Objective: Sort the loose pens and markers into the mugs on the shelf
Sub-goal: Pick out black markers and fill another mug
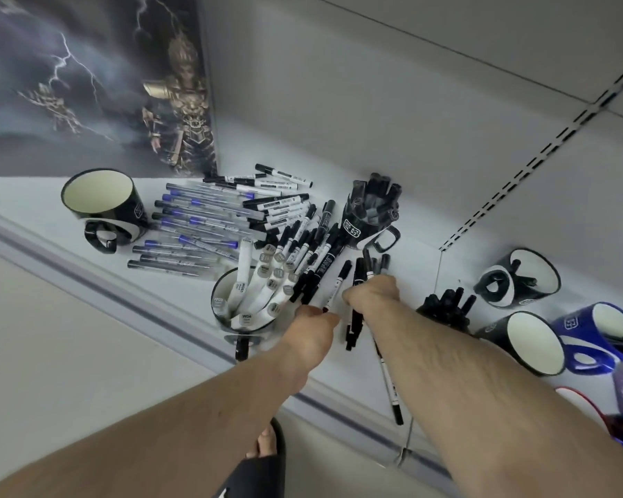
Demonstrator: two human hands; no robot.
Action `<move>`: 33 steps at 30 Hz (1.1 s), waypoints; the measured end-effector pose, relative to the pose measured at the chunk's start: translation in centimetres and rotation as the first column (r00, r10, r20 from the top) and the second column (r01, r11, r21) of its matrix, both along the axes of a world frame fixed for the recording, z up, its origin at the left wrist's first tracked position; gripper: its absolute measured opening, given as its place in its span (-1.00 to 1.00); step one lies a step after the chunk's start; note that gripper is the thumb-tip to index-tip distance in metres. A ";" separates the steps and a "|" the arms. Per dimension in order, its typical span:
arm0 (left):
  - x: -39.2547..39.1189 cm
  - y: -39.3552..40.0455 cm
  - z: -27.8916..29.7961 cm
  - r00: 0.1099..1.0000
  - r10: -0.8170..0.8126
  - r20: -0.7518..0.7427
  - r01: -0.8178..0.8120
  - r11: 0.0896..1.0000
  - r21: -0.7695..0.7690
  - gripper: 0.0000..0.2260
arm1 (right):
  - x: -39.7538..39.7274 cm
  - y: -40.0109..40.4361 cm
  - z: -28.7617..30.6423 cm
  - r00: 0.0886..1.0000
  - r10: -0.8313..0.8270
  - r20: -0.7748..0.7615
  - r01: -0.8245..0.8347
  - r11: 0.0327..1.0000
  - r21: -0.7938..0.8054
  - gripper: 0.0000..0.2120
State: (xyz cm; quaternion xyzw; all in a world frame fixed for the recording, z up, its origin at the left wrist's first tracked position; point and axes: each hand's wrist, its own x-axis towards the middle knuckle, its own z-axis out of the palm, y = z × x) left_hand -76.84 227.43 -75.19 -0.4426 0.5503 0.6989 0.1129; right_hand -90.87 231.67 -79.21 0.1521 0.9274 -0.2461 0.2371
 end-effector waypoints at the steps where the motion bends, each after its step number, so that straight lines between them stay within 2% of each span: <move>1: -0.2 0.2 -0.1 1.000 -0.007 0.004 0.007 1.000 0.004 -0.64 | 0.0 0.3 0.2 1.000 -0.002 0.007 0.003 1.000 -0.018 -0.35; 3: -0.4 0.5 -0.2 1.000 -0.017 -0.020 0.017 1.000 -0.021 -0.76 | -0.1 0.8 0.6 0.998 -0.032 0.050 0.035 0.997 -0.066 -0.34; 5: -0.6 0.7 -0.3 0.999 -0.014 -0.051 0.012 0.999 -0.047 -0.88 | -0.1 0.8 1.4 0.995 -0.052 0.081 0.060 0.993 -0.098 -0.42; 7: -0.7 0.8 -0.2 0.997 -0.008 -0.079 0.005 0.999 -0.037 -0.83 | 0.2 0.8 2.3 0.996 -0.039 0.077 0.048 0.993 -0.110 -0.51; 10: -0.7 0.6 0.0 0.997 0.021 -0.072 -0.020 1.000 0.009 -0.64 | 1.6 0.8 3.7 0.994 -0.021 0.106 0.042 0.979 -0.199 -0.49; 13: -0.7 0.3 0.9 0.988 0.016 -0.153 -0.010 0.999 0.036 -0.57 | 4.0 1.4 5.6 0.993 -0.057 0.102 0.090 0.926 -0.366 -0.75; 15: -1.0 0.2 1.5 0.969 0.004 -0.246 0.037 0.986 0.160 -0.54 | 5.9 2.3 7.0 0.995 -0.022 0.093 0.063 0.881 -0.468 -0.83; 18: -1.0 0.8 3.0 0.958 0.016 -0.288 0.109 0.905 0.412 -0.56 | 8.1 3.8 8.8 0.999 0.038 0.030 -0.016 0.839 -0.543 -0.78; 20: -0.9 1.4 3.7 0.955 0.007 -0.296 0.142 0.866 0.480 -0.66 | 8.9 5.0 9.6 0.990 0.100 -0.097 -0.135 0.860 -0.492 -0.75; 23: -0.7 1.9 4.3 0.938 -0.005 -0.347 0.188 0.847 0.497 -0.80 | 10.0 6.3 10.7 0.932 0.269 -0.242 -0.347 0.855 -0.386 -0.69; 26: -0.6 2.1 4.8 0.930 0.005 -0.367 0.221 0.791 0.570 -0.74 | 10.8 7.4 11.1 0.869 0.407 -0.282 -0.481 0.830 -0.284 -0.37; 27: -0.6 2.2 4.9 0.925 0.011 -0.380 0.234 0.772 0.591 -0.72 | 11.1 7.7 11.3 0.867 0.414 -0.278 -0.485 0.829 -0.278 -0.33; 29: -0.4 2.5 5.1 0.908 0.032 -0.418 0.251 0.756 0.604 -0.73 | 11.5 8.2 11.3 0.855 0.382 -0.349 -0.486 0.826 -0.285 -0.37; 33: -0.2 2.3 5.2 0.887 0.080 -0.456 0.243 0.757 0.606 -0.70 | 12.4 8.8 10.8 0.729 0.309 -0.611 -0.475 0.871 -0.126 -0.44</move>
